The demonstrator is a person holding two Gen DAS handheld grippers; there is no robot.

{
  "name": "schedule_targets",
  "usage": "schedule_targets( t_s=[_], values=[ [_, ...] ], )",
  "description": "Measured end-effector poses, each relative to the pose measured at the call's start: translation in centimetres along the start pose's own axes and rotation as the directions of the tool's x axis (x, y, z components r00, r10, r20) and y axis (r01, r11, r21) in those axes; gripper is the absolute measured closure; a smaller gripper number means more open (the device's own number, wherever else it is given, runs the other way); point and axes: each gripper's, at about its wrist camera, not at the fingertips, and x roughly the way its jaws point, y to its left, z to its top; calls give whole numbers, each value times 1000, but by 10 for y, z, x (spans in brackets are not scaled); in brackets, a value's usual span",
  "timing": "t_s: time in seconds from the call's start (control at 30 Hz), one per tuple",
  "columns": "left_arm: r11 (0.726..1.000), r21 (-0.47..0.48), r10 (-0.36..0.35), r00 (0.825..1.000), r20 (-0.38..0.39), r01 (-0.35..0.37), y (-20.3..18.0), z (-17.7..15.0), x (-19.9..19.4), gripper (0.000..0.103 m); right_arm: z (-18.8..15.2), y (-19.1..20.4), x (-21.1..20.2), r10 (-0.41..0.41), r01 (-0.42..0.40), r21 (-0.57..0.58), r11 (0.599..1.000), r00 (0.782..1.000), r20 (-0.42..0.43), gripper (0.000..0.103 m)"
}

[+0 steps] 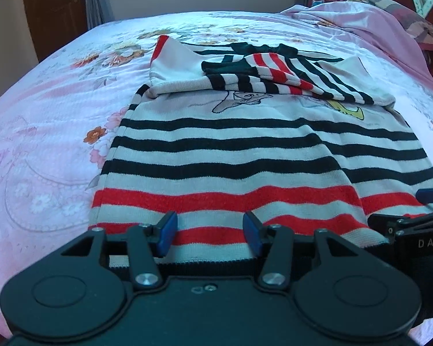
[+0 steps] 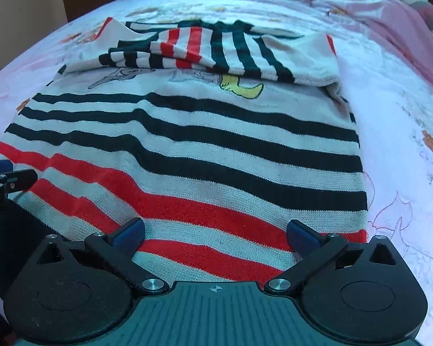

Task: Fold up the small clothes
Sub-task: 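Move both open tools to the black hem band of the sweater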

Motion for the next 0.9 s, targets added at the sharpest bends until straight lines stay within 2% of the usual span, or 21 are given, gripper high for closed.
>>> schedule_targets(
  t_s=[0.1,0.2,0.33,0.5,0.67,0.9],
  values=[
    [1000,-27,-1,1000,-6,1,2,2,-4,55,7,4,-4,-6,6,-16,1000,999,-31,0],
    [999,-41,-14,1000,5,15,5,-1,-11,54,0,3,-26,-29,30,-10,1000,998,48,0],
    [1000,-18,-18,1000,4,18,6,-7,-15,54,-17,0,-31,-52,52,-15,999,998,19,0],
    [1000,-23,-19,999,29,20,10,-12,-27,54,-31,-2,-48,-52,52,0,999,998,45,0],
    [999,-47,20,999,41,-18,26,-13,-37,54,-38,-10,-55,-27,27,-5,1000,999,37,0],
    [993,-98,60,998,6,-59,54,-18,-36,53,-41,-26,-61,-54,52,47,998,998,44,0]
  ],
)
